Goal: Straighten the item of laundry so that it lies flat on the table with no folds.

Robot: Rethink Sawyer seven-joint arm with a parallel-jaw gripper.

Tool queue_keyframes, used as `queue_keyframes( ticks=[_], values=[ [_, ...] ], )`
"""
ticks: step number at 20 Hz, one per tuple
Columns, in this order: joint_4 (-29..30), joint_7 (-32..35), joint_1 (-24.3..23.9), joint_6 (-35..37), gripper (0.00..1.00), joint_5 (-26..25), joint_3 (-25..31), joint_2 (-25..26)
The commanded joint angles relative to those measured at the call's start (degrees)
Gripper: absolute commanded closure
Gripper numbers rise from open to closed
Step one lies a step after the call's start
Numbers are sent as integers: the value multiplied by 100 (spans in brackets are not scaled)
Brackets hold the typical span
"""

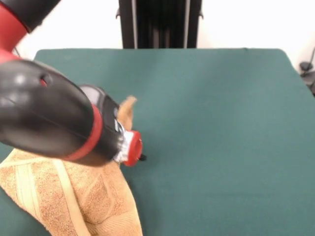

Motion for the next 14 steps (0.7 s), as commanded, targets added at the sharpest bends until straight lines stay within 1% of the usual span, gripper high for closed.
queue_keyframes(
  ticks=[1,3,7,9,11,13,14],
  values=[
    [612,557,206,917,0,-380,1344,-496],
    [434,761,146,1134,0,-194,1487,-489],
    [487,1345,234,1912,0,154,1957,-763],
    [420,1702,237,2238,0,393,2083,-840],
    [489,1934,276,2517,0,440,2138,-1005],
    [526,1941,272,2523,0,311,2061,-1085],
    [496,1908,249,2416,0,316,2058,-1026]
  ],
)
